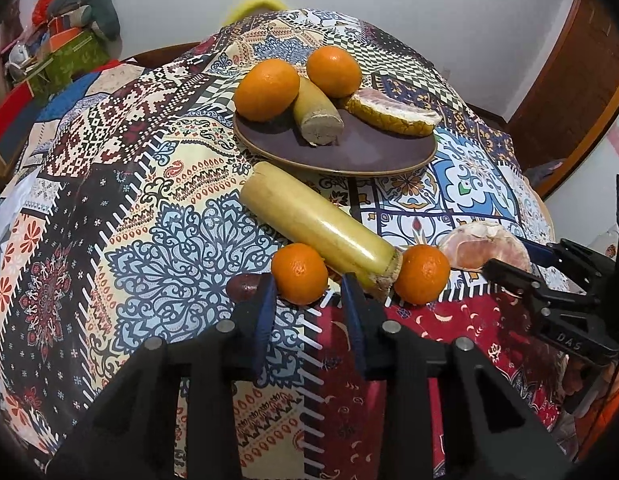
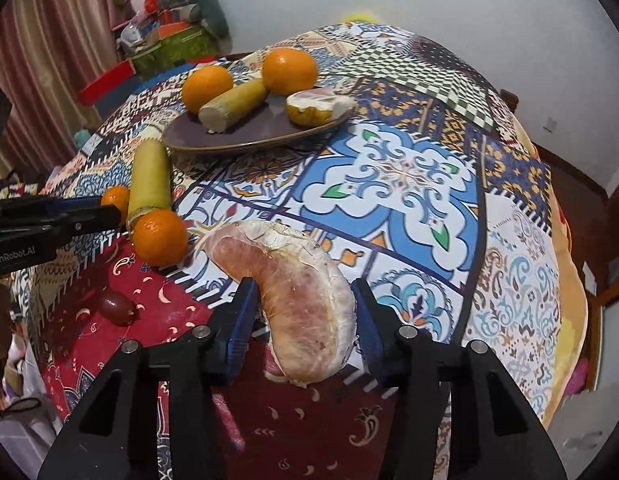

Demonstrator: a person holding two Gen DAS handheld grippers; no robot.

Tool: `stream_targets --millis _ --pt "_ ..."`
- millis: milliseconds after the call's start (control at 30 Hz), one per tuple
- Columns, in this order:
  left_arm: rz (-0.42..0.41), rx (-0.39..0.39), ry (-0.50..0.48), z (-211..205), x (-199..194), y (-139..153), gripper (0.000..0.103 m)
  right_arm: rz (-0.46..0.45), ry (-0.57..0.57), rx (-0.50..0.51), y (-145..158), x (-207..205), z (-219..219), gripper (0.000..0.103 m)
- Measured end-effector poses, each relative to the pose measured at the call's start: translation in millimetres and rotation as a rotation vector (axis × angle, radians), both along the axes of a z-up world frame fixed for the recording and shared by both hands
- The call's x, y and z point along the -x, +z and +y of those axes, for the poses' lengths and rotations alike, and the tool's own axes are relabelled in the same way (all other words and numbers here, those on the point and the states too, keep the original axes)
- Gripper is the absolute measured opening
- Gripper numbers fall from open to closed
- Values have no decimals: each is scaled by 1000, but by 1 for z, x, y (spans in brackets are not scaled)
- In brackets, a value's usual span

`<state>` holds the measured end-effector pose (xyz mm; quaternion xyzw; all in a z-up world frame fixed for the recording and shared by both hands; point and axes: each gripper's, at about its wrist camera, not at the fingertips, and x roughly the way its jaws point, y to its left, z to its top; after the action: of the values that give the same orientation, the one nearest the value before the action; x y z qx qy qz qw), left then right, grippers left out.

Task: Organize fruits
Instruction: 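Reach the right tool to the second pomelo wedge and close on it, then lift the pomelo wedge with the right tool while the left tool grasps a small orange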

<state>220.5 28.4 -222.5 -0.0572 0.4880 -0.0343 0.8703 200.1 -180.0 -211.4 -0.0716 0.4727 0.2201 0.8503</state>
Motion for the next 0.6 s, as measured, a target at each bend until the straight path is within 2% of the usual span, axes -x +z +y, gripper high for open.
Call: stream_targets --millis 67,133,267,433,600 --pt "-4 -8 1 0 0 -1 32 -1 -9 -12 1 1 -3 42" --pt "-5 -21 8 0 -1 -1 26 4 -16 -24 2 1 -6 40" --pt "-14 -11 11 2 1 -1 26 -1 -19 -31 6 4 -10 38" --pt "-23 -4 1 0 8 3 25 -5 -17 -59 14 9 -16 28" --pt "-49 2 -18 -3 19 13 25 30 5 -57 14 11 -16 27"
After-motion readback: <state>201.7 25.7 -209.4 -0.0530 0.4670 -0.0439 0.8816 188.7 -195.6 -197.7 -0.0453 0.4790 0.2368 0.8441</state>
